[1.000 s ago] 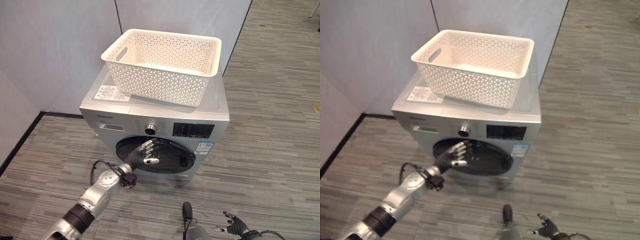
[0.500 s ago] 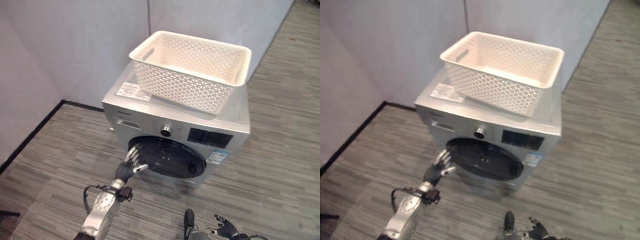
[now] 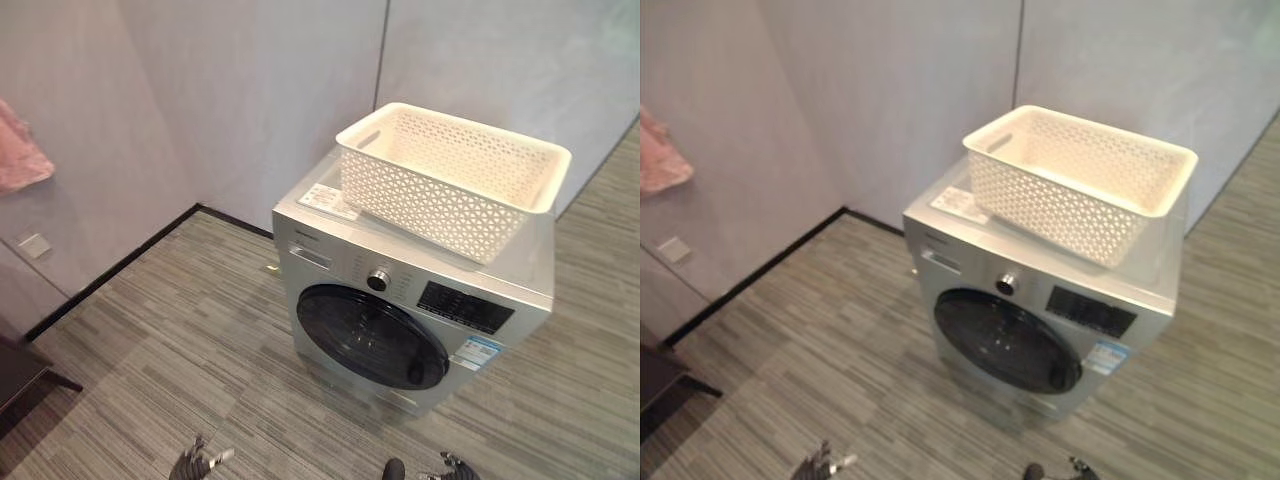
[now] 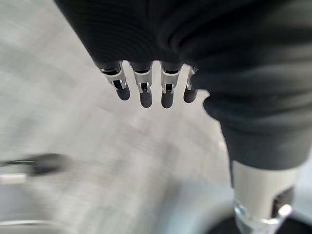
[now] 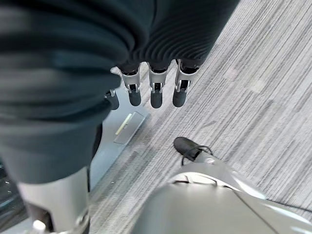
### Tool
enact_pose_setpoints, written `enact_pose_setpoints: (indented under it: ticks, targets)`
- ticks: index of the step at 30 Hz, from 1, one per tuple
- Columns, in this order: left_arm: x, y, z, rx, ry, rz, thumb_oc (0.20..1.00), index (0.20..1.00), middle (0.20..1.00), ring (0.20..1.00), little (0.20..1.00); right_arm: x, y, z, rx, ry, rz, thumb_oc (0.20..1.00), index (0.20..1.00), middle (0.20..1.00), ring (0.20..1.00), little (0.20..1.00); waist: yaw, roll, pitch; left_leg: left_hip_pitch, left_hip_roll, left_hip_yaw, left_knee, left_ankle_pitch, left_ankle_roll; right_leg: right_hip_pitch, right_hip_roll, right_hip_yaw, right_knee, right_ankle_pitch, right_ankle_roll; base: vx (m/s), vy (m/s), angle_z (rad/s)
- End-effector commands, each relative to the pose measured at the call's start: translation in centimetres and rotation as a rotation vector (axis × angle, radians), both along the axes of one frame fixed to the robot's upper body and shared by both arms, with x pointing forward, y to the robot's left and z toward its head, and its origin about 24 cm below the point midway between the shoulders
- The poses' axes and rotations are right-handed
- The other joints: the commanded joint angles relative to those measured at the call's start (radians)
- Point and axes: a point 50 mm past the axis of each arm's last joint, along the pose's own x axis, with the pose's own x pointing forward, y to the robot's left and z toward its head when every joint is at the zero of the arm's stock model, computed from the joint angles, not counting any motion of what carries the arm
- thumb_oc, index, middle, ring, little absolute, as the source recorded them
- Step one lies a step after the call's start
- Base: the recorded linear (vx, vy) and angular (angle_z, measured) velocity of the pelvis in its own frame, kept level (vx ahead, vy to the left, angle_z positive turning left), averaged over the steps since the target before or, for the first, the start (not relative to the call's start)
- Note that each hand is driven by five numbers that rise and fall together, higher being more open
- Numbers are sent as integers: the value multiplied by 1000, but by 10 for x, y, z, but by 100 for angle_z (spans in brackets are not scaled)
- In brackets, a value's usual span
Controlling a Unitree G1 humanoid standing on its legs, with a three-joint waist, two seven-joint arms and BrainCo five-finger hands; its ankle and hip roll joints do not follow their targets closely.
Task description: Grab the laundry basket,head to the washer,open it,put in the laundry and shut it.
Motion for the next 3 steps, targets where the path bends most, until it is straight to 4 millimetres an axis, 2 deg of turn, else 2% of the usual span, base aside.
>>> enact_pose_setpoints:
  ticks: [1, 3]
  targets:
    - [39, 13, 10, 55, -103, 34, 1000, 1000, 1000, 1000, 1000, 24, 4, 4, 1, -91, -53, 1000, 1000, 1000, 1000, 1000, 3, -28, 46, -47, -57, -31, 11, 4, 42, 117, -17, 3, 9, -150, 41, -2, -18, 31]
    - [31, 13, 7, 34, -88, 100, 1000, 1000, 1000, 1000, 1000, 20, 9, 2, 11, -73, -38, 1000, 1000, 1000, 1000, 1000, 14, -34, 38, -48, -60, -44, 11, 3, 43, 128, -20, -11, 9, -150, 39, 7, -17, 34]
